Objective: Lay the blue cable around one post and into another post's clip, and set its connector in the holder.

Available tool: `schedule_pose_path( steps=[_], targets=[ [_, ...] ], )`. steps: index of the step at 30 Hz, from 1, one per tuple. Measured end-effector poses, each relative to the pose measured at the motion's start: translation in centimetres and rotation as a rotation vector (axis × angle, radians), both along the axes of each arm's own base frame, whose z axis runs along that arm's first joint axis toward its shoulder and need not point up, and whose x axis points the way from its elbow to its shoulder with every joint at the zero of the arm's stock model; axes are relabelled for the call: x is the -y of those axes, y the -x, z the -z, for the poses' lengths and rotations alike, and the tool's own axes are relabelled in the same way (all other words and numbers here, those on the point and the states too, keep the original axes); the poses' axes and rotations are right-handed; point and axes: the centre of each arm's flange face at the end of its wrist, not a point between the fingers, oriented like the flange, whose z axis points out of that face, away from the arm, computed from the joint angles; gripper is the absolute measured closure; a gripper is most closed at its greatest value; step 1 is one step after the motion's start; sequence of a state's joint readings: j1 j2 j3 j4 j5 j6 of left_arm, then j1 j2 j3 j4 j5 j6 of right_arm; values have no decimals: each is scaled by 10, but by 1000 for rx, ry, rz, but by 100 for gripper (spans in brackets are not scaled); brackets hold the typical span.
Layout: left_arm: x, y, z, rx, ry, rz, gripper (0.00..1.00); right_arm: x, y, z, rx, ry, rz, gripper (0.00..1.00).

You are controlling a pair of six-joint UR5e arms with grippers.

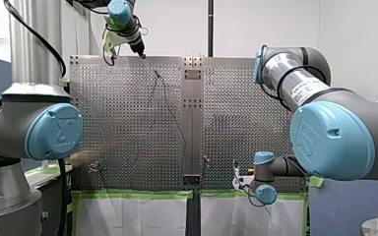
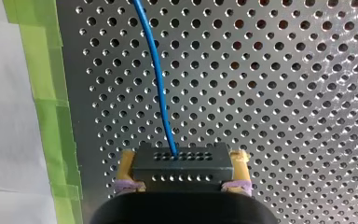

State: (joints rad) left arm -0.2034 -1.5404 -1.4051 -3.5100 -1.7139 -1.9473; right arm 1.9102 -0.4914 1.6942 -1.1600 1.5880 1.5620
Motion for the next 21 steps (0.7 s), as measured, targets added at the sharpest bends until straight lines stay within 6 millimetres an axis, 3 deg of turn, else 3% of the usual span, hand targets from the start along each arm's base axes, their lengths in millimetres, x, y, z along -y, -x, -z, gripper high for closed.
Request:
schedule_pose_path(
  steps=[21],
  targets=[
    [5,-3,8,-14,-58,22,0,1,-1,0,-2,-1,-3,100]
  ],
)
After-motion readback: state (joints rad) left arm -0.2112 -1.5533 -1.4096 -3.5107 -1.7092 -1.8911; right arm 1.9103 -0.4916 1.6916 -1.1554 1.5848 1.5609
